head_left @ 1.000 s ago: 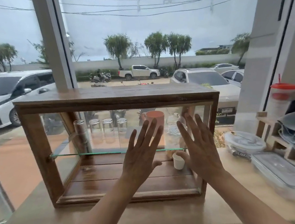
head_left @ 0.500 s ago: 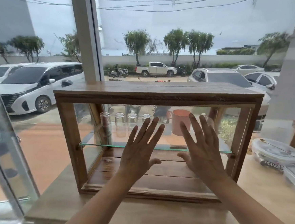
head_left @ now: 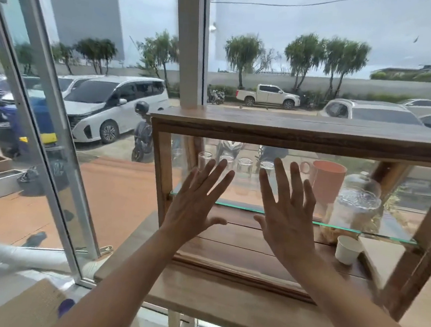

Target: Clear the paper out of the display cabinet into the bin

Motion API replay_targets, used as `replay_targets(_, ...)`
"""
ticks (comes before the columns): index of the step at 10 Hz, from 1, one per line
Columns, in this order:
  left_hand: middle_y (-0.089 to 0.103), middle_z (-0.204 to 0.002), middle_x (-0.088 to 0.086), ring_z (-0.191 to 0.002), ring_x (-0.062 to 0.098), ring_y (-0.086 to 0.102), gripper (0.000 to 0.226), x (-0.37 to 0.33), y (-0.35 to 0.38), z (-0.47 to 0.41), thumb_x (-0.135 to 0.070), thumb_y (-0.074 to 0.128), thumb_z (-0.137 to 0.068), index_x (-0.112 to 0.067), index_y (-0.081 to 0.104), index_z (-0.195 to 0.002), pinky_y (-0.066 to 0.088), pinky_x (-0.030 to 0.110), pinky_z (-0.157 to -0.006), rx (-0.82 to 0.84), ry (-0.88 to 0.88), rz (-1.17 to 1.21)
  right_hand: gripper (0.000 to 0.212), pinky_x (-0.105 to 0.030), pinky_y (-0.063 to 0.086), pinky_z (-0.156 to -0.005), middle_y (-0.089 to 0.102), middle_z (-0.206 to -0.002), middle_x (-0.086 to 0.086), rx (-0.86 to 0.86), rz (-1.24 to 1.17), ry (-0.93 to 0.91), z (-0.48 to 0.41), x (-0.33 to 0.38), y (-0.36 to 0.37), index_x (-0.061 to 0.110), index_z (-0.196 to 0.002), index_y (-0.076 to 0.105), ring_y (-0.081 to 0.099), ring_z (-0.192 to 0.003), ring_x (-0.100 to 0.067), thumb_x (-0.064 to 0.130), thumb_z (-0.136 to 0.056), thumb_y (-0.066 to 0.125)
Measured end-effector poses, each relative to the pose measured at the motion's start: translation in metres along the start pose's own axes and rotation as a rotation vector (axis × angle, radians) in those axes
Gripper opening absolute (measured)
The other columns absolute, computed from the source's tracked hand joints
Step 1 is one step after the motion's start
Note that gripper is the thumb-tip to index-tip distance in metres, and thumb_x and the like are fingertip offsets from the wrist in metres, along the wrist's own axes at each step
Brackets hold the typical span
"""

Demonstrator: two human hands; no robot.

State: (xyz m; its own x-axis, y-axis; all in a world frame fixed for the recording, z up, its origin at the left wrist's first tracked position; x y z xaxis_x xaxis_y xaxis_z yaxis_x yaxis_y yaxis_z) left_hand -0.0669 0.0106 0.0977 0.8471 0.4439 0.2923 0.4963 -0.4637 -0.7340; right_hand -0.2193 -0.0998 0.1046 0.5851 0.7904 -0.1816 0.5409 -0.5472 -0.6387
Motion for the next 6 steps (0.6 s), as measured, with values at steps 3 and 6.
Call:
replay_targets(3, 0.000, -0.165, 0.006, -0.152, 0.023, -0.008, 0.121, 0.038, 0.003, 0.014, -0.069, 0.067, -0.069, -0.023, -0.004, -0.156, 0.019, 0.053, -0.120, -0.008, 0.007, 0.006, 0.105, -0.060, 0.020, -0.115, 0.009, -0.165, -0.005, -0.070, 0.035, -0.030, -0.014, 0.042, 0.007, 0.014, -0.154, 0.021, 0.005, -0.149, -0.047, 0.007, -0.068, 0.080)
replay_targets(6, 0.011, -0.164, 0.015, -0.152, 0.027, 0.007, 0.092, 0.026, 0.000, 0.045, -0.039, 0.072, -0.083, -0.009, 0.022, -0.154, 0.022, 0.047, -0.120, -0.172, -0.088, 0.203, 0.093, -0.055, 0.019, -0.115, 0.011, -0.164, -0.008, -0.046, -0.178, -0.086, -0.009, 0.027, -0.016, 0.024, -0.148, 0.035, 0.007, -0.151, -0.035, 0.035, -0.070, 0.082)
Point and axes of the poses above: each hand's wrist, its own z-axis away from the middle knuckle, its own y-axis out of the palm, x = y × z, the point moved 4 cm from there along -z, towards the middle knuckle
